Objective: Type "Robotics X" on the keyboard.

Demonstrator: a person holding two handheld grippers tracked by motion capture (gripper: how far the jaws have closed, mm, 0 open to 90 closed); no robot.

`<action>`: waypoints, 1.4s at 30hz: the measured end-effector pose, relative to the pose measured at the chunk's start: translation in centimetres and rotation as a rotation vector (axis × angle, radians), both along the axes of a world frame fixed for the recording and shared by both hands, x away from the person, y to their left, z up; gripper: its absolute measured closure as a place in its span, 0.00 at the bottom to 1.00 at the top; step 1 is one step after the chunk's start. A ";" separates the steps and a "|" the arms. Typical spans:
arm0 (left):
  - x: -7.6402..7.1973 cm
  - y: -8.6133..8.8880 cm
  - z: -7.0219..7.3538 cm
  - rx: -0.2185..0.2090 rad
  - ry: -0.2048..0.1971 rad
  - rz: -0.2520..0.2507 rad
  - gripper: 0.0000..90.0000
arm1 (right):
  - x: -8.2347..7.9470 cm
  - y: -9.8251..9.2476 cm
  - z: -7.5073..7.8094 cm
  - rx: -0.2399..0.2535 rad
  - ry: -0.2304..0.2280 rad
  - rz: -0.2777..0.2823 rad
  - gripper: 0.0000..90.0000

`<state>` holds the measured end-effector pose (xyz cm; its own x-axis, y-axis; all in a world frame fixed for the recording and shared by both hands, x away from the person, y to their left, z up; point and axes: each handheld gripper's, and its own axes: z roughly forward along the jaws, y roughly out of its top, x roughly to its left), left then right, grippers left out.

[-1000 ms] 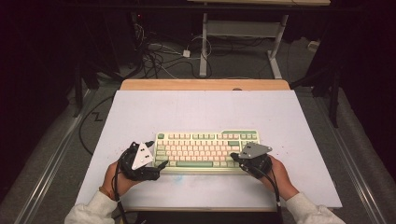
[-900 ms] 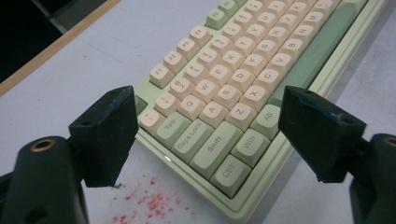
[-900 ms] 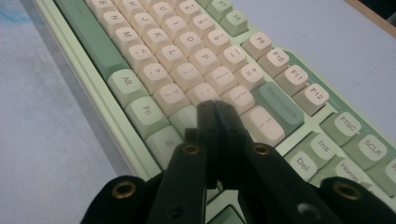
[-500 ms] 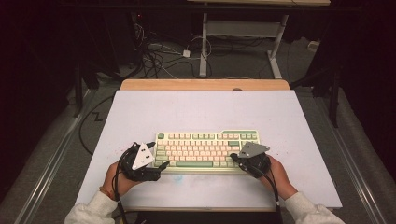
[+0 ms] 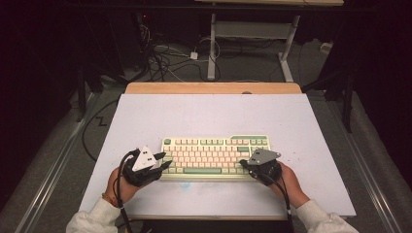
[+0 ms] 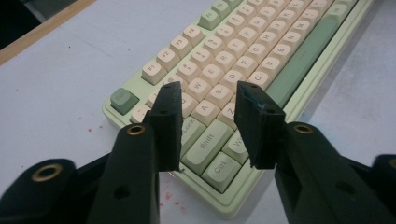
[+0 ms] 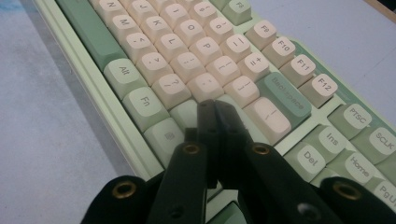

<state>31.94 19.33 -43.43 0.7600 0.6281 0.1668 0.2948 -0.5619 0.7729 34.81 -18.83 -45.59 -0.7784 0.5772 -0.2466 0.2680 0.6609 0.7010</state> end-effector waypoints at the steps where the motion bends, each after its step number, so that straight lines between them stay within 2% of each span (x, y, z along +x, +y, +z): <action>1: 0.0 0.0 0.0 0.007 0.000 0.001 0.81 | 0.0 0.0 0.0 0.001 0.000 0.000 1.00; 3: 0.0 0.0 0.0 0.016 0.013 -0.004 0.90 | 0.0 0.0 0.0 0.000 0.000 0.002 1.00; 6: 0.2 -0.2 -0.1 0.028 0.028 -0.005 0.97 | 0.0 0.0 0.0 0.003 0.000 -0.002 1.00; 14: 0.7 -1.4 0.1 0.035 0.046 -0.022 0.97 | 0.0 0.0 0.0 0.003 0.000 -0.008 1.00; 23: 2.2 -3.3 -0.2 0.044 0.082 -0.055 0.97 | -0.1 0.1 -0.1 -0.002 -0.006 -0.005 1.00; 26: 2.7 -3.7 -0.5 0.027 0.092 -0.063 0.97 | -0.1 0.1 -0.1 -0.001 -0.007 -0.010 1.00; 32: 3.3 -4.4 -1.2 0.058 0.112 -0.074 0.97 | -0.2 0.1 -0.1 -0.005 -0.009 -0.008 1.00; 42: 3.7 -5.1 -1.6 0.068 0.131 -0.091 0.97 | -0.1 0.0 -0.1 -0.001 -0.008 -0.006 1.00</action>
